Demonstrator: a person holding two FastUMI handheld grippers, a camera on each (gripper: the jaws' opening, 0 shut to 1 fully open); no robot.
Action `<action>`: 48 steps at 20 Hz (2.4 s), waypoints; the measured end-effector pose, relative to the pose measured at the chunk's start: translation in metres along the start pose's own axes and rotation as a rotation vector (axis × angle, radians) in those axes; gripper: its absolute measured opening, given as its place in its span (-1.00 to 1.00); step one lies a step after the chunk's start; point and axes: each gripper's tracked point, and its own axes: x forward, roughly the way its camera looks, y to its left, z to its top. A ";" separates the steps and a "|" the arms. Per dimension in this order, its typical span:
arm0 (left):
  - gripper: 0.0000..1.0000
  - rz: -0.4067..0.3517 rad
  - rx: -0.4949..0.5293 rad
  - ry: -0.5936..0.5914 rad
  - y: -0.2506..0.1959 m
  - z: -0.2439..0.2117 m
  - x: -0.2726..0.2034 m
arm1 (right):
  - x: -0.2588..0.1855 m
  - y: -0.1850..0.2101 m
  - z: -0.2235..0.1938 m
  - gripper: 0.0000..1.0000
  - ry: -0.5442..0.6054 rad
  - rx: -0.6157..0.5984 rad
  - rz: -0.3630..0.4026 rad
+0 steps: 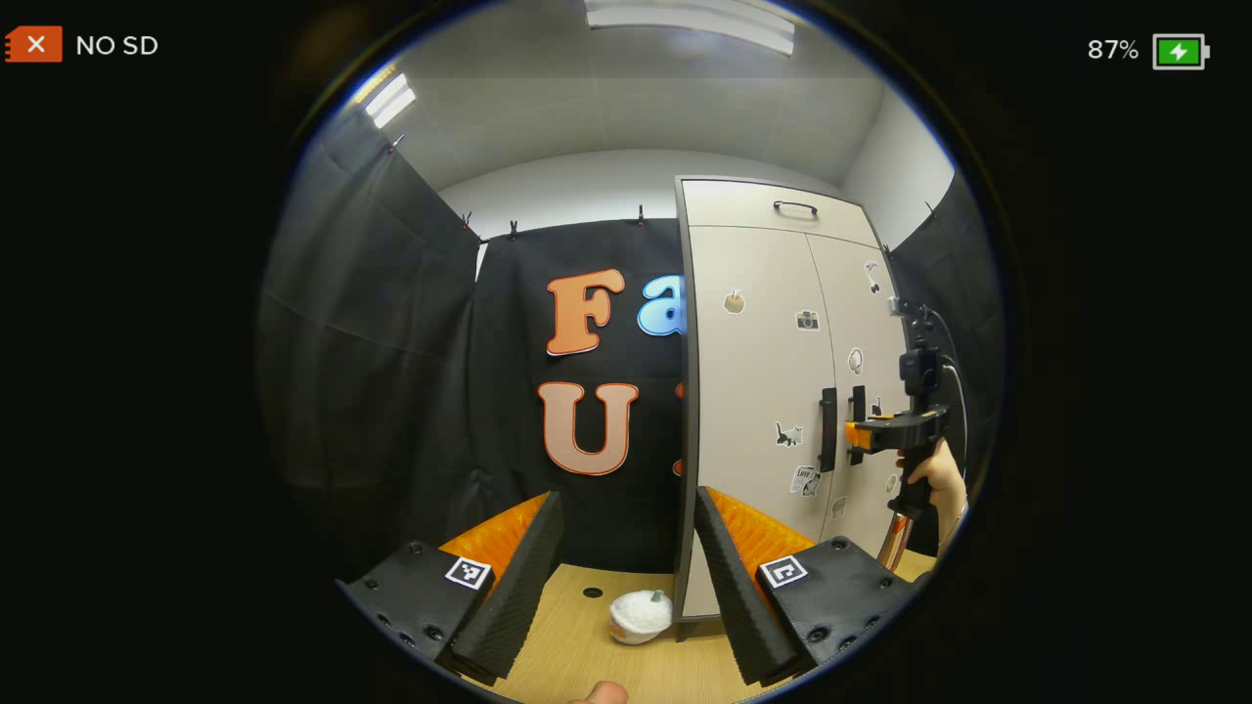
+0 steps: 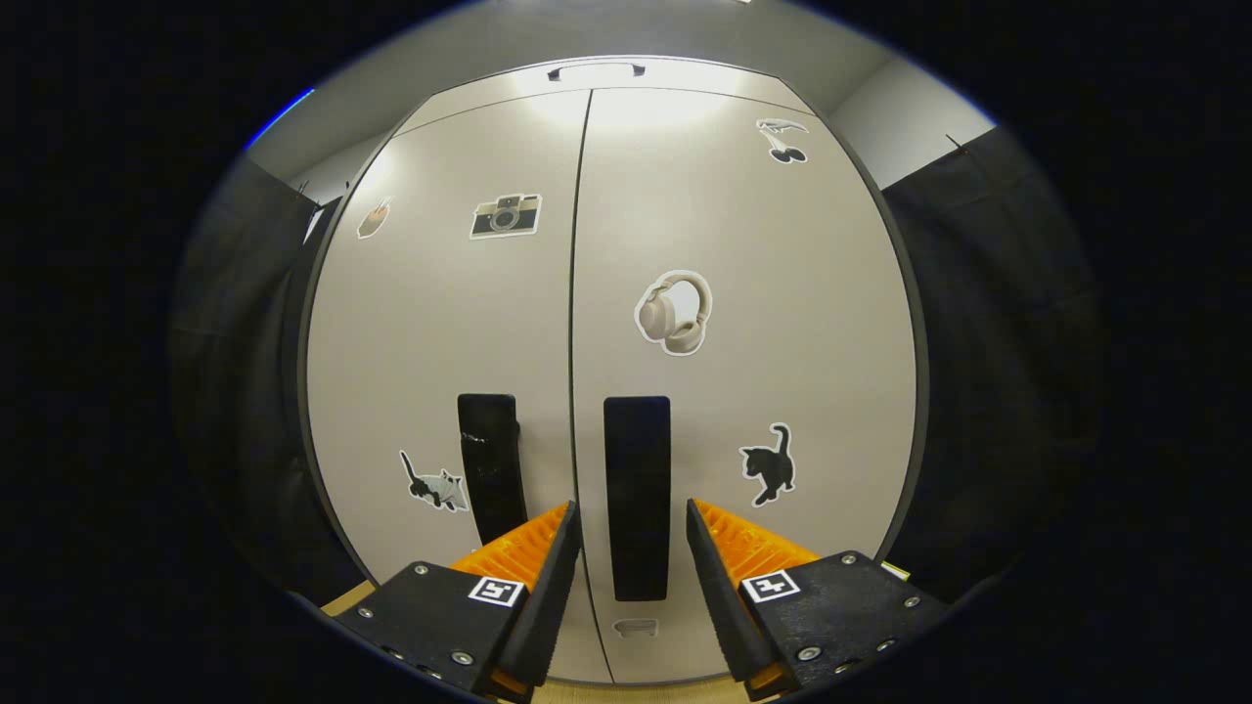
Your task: Open the right door of the double-door shoe cabinet with the right hand, and open the left door with the left hand.
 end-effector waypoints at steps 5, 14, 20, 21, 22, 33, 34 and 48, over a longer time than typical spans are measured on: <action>0.63 -0.001 -0.001 0.015 0.002 -0.006 0.001 | 0.008 -0.003 -0.001 0.00 -0.001 0.010 -0.021; 0.63 0.024 -0.001 0.033 0.008 -0.010 -0.001 | 0.011 -0.007 -0.002 -0.41 0.009 0.023 -0.028; 0.63 0.028 -0.003 0.036 0.003 -0.006 -0.009 | 0.002 -0.009 -0.002 -0.70 0.013 0.014 0.006; 0.63 0.028 -0.001 0.035 0.002 -0.005 -0.011 | -0.001 -0.009 -0.001 -0.75 0.010 0.014 0.018; 0.63 0.030 0.002 0.035 0.001 -0.003 -0.012 | -0.004 -0.009 -0.001 -0.79 0.008 0.008 0.033; 0.63 0.002 -0.003 0.011 -0.032 0.015 -0.042 | -0.051 -0.025 0.004 -0.92 0.000 0.013 0.150; 0.63 -0.001 0.000 0.009 -0.036 0.017 -0.044 | -0.055 -0.027 0.004 -0.92 0.000 0.013 0.154; 0.63 -0.058 -0.024 0.041 -0.082 0.012 -0.060 | -0.093 -0.065 0.010 -0.93 -0.033 -0.006 0.134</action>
